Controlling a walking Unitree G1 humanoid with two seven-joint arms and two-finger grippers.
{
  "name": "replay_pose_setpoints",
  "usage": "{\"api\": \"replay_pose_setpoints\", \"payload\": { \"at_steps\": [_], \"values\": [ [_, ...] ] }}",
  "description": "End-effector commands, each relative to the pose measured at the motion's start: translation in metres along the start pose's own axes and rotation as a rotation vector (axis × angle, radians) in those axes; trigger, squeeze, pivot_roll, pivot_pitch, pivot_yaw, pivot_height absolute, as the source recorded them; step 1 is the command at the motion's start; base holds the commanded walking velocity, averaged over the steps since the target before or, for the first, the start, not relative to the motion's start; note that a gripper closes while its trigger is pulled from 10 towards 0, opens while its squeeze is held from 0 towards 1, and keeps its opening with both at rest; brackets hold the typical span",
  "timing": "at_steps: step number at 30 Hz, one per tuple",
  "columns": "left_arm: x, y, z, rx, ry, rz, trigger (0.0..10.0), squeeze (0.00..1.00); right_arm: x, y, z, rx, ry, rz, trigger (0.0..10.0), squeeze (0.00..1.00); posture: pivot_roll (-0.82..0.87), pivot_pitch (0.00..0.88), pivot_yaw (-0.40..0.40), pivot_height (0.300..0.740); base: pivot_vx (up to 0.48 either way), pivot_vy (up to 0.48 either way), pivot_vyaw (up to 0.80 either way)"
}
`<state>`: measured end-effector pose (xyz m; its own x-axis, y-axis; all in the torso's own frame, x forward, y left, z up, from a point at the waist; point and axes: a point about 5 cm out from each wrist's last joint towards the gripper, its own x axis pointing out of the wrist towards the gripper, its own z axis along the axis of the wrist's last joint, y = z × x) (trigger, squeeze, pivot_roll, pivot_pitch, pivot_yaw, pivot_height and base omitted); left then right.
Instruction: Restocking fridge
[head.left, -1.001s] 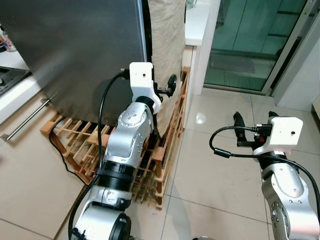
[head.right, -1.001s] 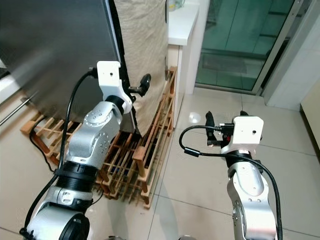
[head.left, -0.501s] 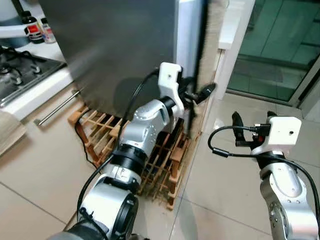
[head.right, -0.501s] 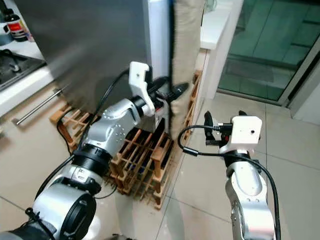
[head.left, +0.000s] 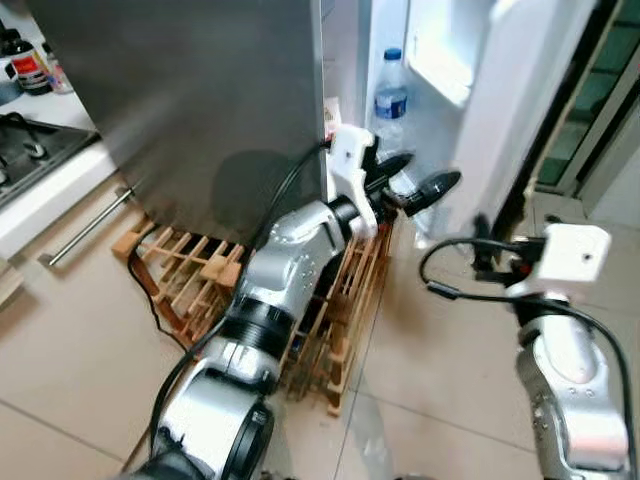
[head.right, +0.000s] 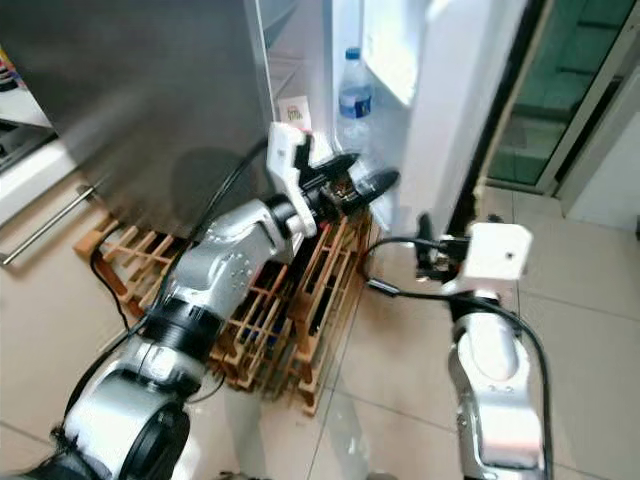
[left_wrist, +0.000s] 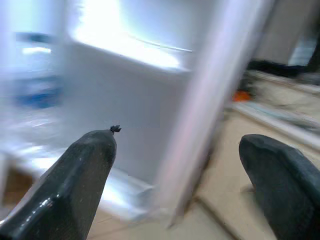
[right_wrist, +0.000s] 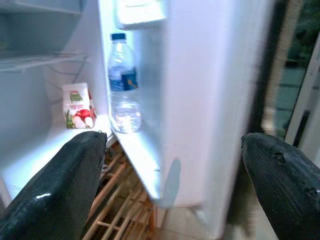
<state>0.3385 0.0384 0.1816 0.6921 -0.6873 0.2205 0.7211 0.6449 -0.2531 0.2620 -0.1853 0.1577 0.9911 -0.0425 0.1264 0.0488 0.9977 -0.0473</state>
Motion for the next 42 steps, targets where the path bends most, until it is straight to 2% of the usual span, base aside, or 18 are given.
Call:
{"api": "replay_pose_setpoints", "payload": {
  "at_steps": [1,2,3,4,6,8,13,17,21,25,26,28,30,33,34,36,40,42],
  "values": [
    [-0.015,0.016,0.005,0.046,-0.006,0.117,10.0,0.00,0.002,-0.002,-0.004,0.002,0.016,0.003,10.0,0.35,-0.11,0.000,0.042,0.740,0.000,0.000,0.66],
    [-0.034,0.028,0.005,0.082,0.000,0.208,10.0,0.00,0.005,-0.002,-0.005,0.008,0.022,0.012,10.0,0.35,-0.09,0.000,0.033,0.740,0.000,0.000,0.64],
    [-0.034,0.028,0.005,0.082,0.000,0.208,10.0,0.00,0.005,-0.002,-0.005,0.008,0.022,0.012,10.0,0.35,-0.09,0.000,0.033,0.740,0.000,0.000,0.64],
    [-0.043,0.033,0.005,0.117,0.005,0.252,10.0,0.00,0.007,-0.002,-0.006,0.007,0.025,0.016,10.0,0.36,-0.09,0.000,0.033,0.740,0.000,0.000,0.65],
    [-0.063,0.045,0.006,0.163,0.012,0.398,10.0,0.00,0.012,0.001,-0.007,0.005,0.033,0.036,10.0,0.36,-0.06,0.000,0.014,0.740,0.000,0.000,0.60],
    [-0.077,0.053,0.005,0.180,0.020,0.515,10.0,0.00,0.017,0.004,-0.008,0.001,0.037,0.057,10.0,0.37,-0.05,0.000,0.010,0.740,0.000,0.000,0.58],
    [-0.094,0.063,-0.001,0.213,0.056,0.723,10.0,0.00,0.024,0.010,-0.009,0.001,0.040,0.092,10.0,0.37,-0.05,0.000,0.009,0.740,0.000,0.000,0.55],
    [-0.106,0.064,0.000,0.274,0.068,0.793,10.0,0.00,0.025,0.016,-0.010,0.018,0.039,0.123,10.0,0.38,-0.05,0.000,0.005,0.740,0.000,0.000,0.49],
    [-0.118,0.071,0.001,0.273,0.064,0.863,10.0,0.00,0.031,0.013,-0.015,0.032,0.055,0.123,10.0,0.39,-0.03,0.000,-0.021,0.740,0.000,0.000,0.46],
    [-0.115,0.072,0.010,0.294,0.027,0.878,10.0,0.00,0.038,0.012,-0.014,0.046,0.062,0.117,10.0,0.39,-0.01,0.000,-0.037,0.740,0.000,0.000,0.44],
    [-0.112,0.069,0.018,0.344,0.004,0.859,10.0,0.00,0.041,0.012,-0.011,0.042,0.050,0.131,10.0,0.40,0.00,0.000,-0.039,0.740,0.000,0.000,0.42],
    [-0.113,0.068,0.021,0.367,-0.001,0.852,10.0,0.00,0.043,0.012,-0.010,0.040,0.046,0.138,10.0,0.39,0.01,0.000,-0.039,0.740,0.000,0.000,0.42],
    [-0.119,0.069,0.026,0.390,-0.002,0.882,10.0,0.00,0.047,0.014,-0.014,0.033,0.052,0.145,10.0,0.40,0.02,0.000,-0.037,0.740,0.000,0.000,0.41],
    [-0.130,0.074,0.026,0.452,0.067,0.986,10.0,0.00,0.050,0.019,-0.014,0.036,0.050,0.152,10.0,0.42,0.03,0.000,-0.034,0.740,0.000,-0.480,0.41],
    [-0.131,0.073,0.022,0.443,0.093,1.018,10.0,0.00,0.050,0.024,-0.017,0.042,0.052,0.169,10.0,0.42,0.04,0.000,-0.036,0.740,0.000,-0.480,0.00],
    [-0.130,0.072,0.020,0.444,0.098,1.005,10.0,0.00,0.048,0.026,-0.021,0.038,0.060,0.178,10.0,0.42,0.06,0.000,-0.040,0.740,0.000,-0.480,0.00],
    [-0.133,0.075,0.021,0.434,0.102,1.026,10.0,0.00,0.045,0.021,-0.026,0.046,0.079,0.171,10.0,0.42,0.06,0.000,-0.039,0.740,0.000,-0.480,0.00],
    [-0.129,0.074,0.019,0.445,0.120,1.018,10.0,0.00,0.044,0.020,-0.030,0.044,0.084,0.172,10.0,0.42,0.05,0.000,-0.033,0.740,0.000,-0.480,0.00]
  ]
}}
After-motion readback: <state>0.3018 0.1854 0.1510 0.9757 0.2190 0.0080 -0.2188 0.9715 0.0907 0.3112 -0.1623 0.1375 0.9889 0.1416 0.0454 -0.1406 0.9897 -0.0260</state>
